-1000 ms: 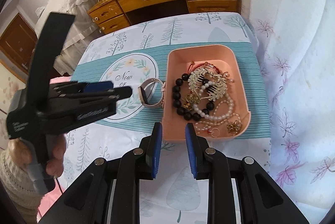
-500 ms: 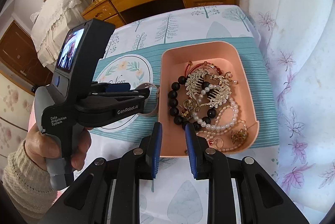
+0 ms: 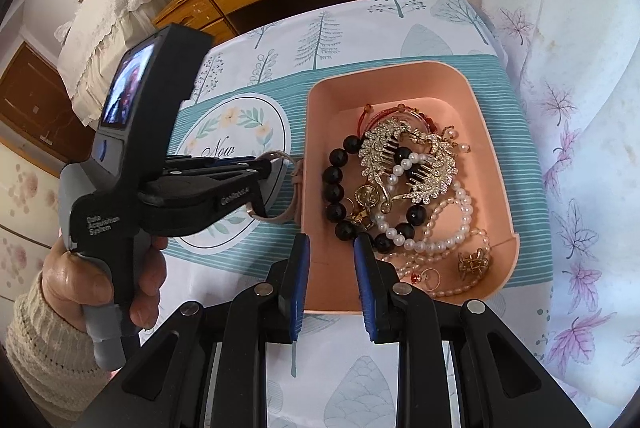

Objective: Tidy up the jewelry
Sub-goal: 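Grasp the pink-band smartwatch by its band with the left tool, then lower the smartwatch into the peach box and open the left tool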

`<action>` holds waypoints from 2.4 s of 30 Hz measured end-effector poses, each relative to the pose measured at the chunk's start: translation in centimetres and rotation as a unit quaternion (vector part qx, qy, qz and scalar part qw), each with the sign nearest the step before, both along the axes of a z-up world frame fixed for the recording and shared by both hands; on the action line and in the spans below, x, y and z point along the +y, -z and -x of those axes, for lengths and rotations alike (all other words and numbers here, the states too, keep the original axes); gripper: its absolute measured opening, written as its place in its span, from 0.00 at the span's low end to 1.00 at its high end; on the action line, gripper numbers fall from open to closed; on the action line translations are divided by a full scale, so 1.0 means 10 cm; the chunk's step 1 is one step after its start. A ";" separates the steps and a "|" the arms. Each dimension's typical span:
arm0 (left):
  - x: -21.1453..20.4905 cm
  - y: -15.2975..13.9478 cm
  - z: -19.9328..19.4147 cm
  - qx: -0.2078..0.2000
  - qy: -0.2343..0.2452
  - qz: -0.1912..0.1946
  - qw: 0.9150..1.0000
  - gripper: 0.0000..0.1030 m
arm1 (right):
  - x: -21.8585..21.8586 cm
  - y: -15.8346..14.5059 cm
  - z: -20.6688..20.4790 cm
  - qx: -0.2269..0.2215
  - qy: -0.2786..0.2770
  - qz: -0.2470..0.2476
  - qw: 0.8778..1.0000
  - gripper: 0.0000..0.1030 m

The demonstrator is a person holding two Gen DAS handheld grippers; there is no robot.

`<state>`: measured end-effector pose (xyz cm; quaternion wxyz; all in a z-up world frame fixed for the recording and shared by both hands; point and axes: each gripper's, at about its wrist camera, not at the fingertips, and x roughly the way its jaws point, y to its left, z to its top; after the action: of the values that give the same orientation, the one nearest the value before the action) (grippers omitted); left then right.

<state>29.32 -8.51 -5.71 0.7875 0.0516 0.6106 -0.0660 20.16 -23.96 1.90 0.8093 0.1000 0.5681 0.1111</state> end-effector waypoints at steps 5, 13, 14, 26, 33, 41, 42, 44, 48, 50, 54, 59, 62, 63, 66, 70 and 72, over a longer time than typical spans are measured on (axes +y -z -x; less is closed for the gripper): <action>0.02 -0.15 0.09 -0.010 -0.009 0.011 1.000 0.05 | -0.03 -0.04 0.05 -0.002 0.004 -0.001 1.000 0.22; -0.02 -0.44 0.22 -0.030 -0.007 0.022 0.999 0.02 | -0.04 -0.14 0.16 -0.012 0.005 -0.004 1.000 0.22; -0.03 -0.50 0.25 -0.035 -0.006 0.025 0.999 0.02 | -0.05 -0.17 0.18 -0.014 0.005 -0.004 1.000 0.22; -0.31 -1.34 0.67 -0.098 0.029 0.055 0.993 0.02 | -0.30 -0.49 0.38 -0.045 0.030 -0.006 0.999 0.22; -0.63 -1.50 0.86 -0.106 0.053 0.064 0.991 0.02 | -0.61 -0.77 0.46 -0.073 0.062 0.000 0.995 0.22; -0.91 -1.11 0.86 -0.091 0.067 0.048 0.992 0.02 | -0.89 -0.69 0.48 -0.066 0.092 0.002 0.994 0.22; -0.94 -1.05 0.85 -0.088 0.068 0.047 0.993 0.02 | -0.90 -0.65 0.48 -0.062 0.093 0.003 0.994 0.22; -0.98 -0.93 0.84 -0.087 0.071 0.045 0.993 0.02 | -0.91 -0.57 0.47 -0.055 0.094 0.005 0.994 0.22; -1.03 -0.80 0.84 -0.089 0.079 0.040 0.992 0.02 | -0.94 -0.43 0.45 -0.047 0.096 0.007 0.994 0.22; -1.04 -0.76 0.85 -0.088 0.082 0.037 0.992 0.04 | -0.94 -0.38 0.42 -0.043 0.097 0.009 0.994 0.22; -1.03 -0.73 0.86 -0.078 0.088 0.035 0.992 0.10 | -0.91 -0.31 0.40 -0.040 0.096 0.008 0.995 0.22; -0.95 -0.72 0.90 -0.075 0.085 0.043 0.993 0.32 | -0.81 -0.30 0.43 -0.037 0.090 0.009 0.995 0.22; -0.86 -0.77 0.94 -0.087 0.073 0.043 0.993 0.51 | -0.75 -0.31 0.45 -0.039 0.088 0.013 0.995 0.22; -0.82 -0.78 0.95 -0.089 0.069 0.046 0.993 0.53 | -0.74 -0.32 0.47 -0.041 0.087 0.015 0.995 0.22; -0.72 -0.82 1.01 -0.091 0.058 0.050 0.993 0.56 | -0.68 -0.34 0.52 -0.043 0.084 0.018 0.995 0.22; -0.56 -0.87 1.14 -0.101 0.043 0.043 0.993 0.56 | -0.54 -0.37 0.62 -0.048 0.074 0.022 0.996 0.22; -0.45 -0.89 1.26 -0.109 0.033 0.037 0.993 0.56 | -0.46 -0.39 0.67 -0.053 0.066 0.026 0.996 0.22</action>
<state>16.67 -13.01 3.17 0.8482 0.0500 0.5161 -0.1086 13.41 -28.57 5.82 0.8460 0.1107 0.5194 0.0477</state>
